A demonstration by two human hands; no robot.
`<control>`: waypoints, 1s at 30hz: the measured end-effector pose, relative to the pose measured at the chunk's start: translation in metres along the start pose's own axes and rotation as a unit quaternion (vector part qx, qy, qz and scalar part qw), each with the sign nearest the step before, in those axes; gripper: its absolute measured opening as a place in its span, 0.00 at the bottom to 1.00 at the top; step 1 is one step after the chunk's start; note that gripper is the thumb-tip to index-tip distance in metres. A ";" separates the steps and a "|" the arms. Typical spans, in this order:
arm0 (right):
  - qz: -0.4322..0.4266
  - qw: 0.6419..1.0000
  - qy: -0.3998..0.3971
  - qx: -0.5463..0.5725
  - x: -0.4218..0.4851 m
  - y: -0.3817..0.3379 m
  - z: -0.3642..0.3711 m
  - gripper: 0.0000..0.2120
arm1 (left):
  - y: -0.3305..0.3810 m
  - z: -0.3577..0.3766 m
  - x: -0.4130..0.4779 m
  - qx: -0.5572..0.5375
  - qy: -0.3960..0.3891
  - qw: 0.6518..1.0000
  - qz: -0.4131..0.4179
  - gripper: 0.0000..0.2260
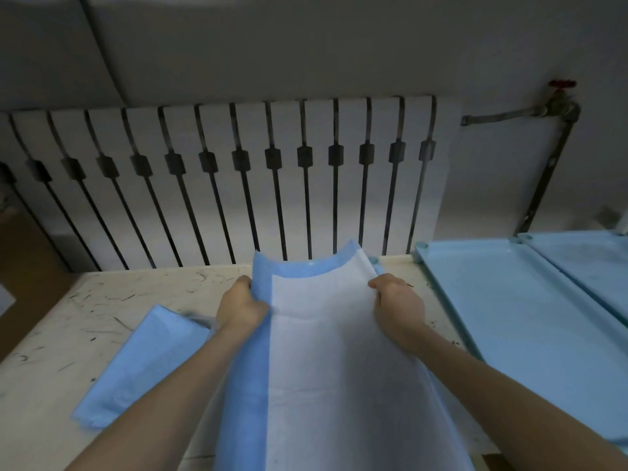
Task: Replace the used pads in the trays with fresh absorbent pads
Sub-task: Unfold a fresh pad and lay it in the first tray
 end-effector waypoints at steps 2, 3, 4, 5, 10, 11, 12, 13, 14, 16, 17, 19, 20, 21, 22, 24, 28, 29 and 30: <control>-0.025 0.999 0.002 -0.041 0.002 -0.007 -0.001 0.20 | 0.004 -0.003 0.000 -0.009 0.035 0.999 0.020 0.08; -0.038 0.998 0.011 -0.055 0.003 -0.010 -0.003 0.20 | 0.007 -0.004 -0.001 -0.009 0.051 0.998 0.028 0.08; -0.042 0.997 0.017 -0.063 0.003 -0.010 -0.004 0.21 | 0.008 -0.004 -0.003 -0.004 0.061 0.998 0.030 0.09; -0.038 0.997 0.012 -0.067 0.004 -0.009 -0.004 0.22 | 0.010 -0.003 -0.004 0.004 0.061 0.998 0.028 0.10; -0.012 0.991 -0.073 -0.109 -0.002 -0.004 0.008 0.21 | 0.011 0.007 -0.010 0.053 0.013 0.998 -0.007 0.14; -0.009 0.991 -0.073 -0.111 -0.003 -0.004 0.008 0.20 | 0.011 0.007 -0.011 0.062 0.011 0.998 -0.014 0.15; -0.007 0.991 -0.072 -0.112 -0.005 -0.005 0.008 0.20 | 0.011 0.007 -0.012 0.072 0.010 0.997 -0.022 0.16; -0.005 0.991 -0.073 -0.115 -0.007 -0.005 0.008 0.19 | 0.009 0.007 -0.013 0.079 0.007 0.996 -0.032 0.17; -0.004 0.990 -0.076 -0.117 -0.010 -0.005 0.008 0.18 | 0.008 0.007 -0.016 0.083 0.006 0.996 -0.040 0.18; -0.006 0.990 -0.084 -0.115 -0.019 -0.004 0.004 0.17 | 0.007 0.004 -0.024 0.090 0.003 0.995 -0.049 0.19; -0.006 0.989 -0.092 -0.112 -0.024 -0.002 0.003 0.17 | 0.007 0.003 -0.028 0.096 -0.002 0.994 -0.049 0.20; -0.006 0.988 -0.110 -0.110 -0.034 0.001 -0.001 0.16 | 0.008 0.000 -0.039 0.112 -0.019 0.993 -0.044 0.19; -0.008 0.987 -0.119 -0.111 -0.040 0.002 -0.004 0.15 | 0.008 -0.003 -0.047 0.120 -0.029 0.991 -0.042 0.18; -0.012 0.985 -0.127 -0.113 -0.047 0.003 -0.006 0.15 | 0.008 -0.005 -0.056 0.124 -0.037 0.991 -0.041 0.17; -0.019 0.984 -0.140 -0.113 -0.055 0.004 -0.009 0.14 | 0.006 -0.008 -0.066 0.122 -0.042 0.991 -0.038 0.16; -0.031 0.979 -0.169 -0.112 -0.068 0.007 -0.009 0.14 | 0.000 -0.009 -0.081 0.105 -0.054 0.992 -0.038 0.14; -0.042 0.970 -0.213 -0.111 -0.099 0.010 -0.018 0.14 | -0.009 -0.018 -0.114 0.093 -0.050 0.993 -0.045 0.20; -0.042 0.968 -0.222 -0.106 -0.109 0.010 -0.023 0.14 | -0.010 -0.020 -0.124 0.090 -0.056 0.993 -0.046 0.23; -0.041 0.967 -0.230 -0.100 -0.117 0.010 -0.027 0.14 | -0.011 -0.021 -0.133 0.093 -0.069 0.992 -0.050 0.25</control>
Point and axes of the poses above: each hand's wrist, its own x-axis towards the middle knuckle, its own z-axis out of the palm, y = z × x, the point moved 6 cm from there along x, towards the middle knuckle
